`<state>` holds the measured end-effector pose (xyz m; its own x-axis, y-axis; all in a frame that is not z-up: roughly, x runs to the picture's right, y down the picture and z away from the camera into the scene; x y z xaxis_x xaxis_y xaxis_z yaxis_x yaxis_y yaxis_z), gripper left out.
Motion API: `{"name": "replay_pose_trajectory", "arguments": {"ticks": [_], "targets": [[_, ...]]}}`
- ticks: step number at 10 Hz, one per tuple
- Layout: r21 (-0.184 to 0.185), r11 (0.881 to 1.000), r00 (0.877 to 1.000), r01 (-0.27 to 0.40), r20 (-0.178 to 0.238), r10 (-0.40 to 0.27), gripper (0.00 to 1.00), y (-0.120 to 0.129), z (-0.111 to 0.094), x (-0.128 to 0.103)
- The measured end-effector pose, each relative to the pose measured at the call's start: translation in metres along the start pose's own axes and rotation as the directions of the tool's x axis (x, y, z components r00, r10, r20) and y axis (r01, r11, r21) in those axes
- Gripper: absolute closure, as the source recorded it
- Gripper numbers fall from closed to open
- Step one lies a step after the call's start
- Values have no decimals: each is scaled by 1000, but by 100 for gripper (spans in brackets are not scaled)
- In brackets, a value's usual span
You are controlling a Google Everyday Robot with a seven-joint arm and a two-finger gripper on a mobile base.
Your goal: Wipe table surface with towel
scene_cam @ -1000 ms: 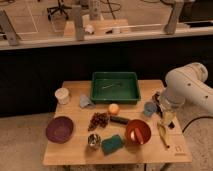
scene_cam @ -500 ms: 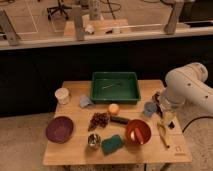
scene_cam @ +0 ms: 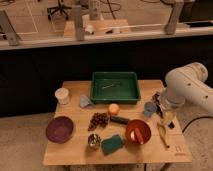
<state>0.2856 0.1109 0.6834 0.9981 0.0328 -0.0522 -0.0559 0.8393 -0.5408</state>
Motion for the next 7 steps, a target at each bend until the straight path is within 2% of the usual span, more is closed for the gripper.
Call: {"name": "replay_pose_trajectory", "arguments": {"ticks": [3, 4, 6, 7], "targets": [[-1, 1000, 1000, 6, 3, -6, 20, 0, -1, -2], [-1, 1000, 1000, 30, 7, -30, 20, 0, -1, -6], [2, 995, 995, 100, 24, -100, 20, -1, -2, -35], [16, 984, 983, 178, 46, -178, 20, 1, -4, -85]]}}
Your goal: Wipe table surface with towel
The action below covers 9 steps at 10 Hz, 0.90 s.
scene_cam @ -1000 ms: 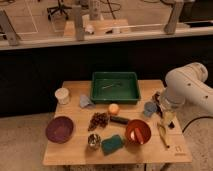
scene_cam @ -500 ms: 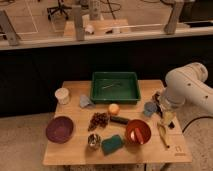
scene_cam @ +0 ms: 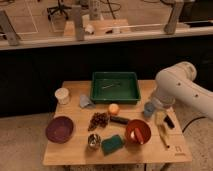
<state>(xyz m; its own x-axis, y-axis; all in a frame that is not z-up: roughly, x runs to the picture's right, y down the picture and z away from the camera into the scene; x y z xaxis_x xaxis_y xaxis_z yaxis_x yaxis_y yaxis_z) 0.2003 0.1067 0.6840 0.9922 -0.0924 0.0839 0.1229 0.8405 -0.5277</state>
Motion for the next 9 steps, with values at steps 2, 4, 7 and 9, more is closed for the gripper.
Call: {"name": "replay_pose_trajectory", "arguments": {"ticks": [2, 4, 7, 9], "targets": [[15, 997, 997, 78, 24, -78, 20, -10, 0, -57], [19, 996, 996, 83, 19, -84, 20, -10, 0, -59], [17, 996, 996, 84, 24, -84, 20, -10, 0, -60], [17, 996, 996, 83, 23, -84, 20, -10, 0, -60]]}}
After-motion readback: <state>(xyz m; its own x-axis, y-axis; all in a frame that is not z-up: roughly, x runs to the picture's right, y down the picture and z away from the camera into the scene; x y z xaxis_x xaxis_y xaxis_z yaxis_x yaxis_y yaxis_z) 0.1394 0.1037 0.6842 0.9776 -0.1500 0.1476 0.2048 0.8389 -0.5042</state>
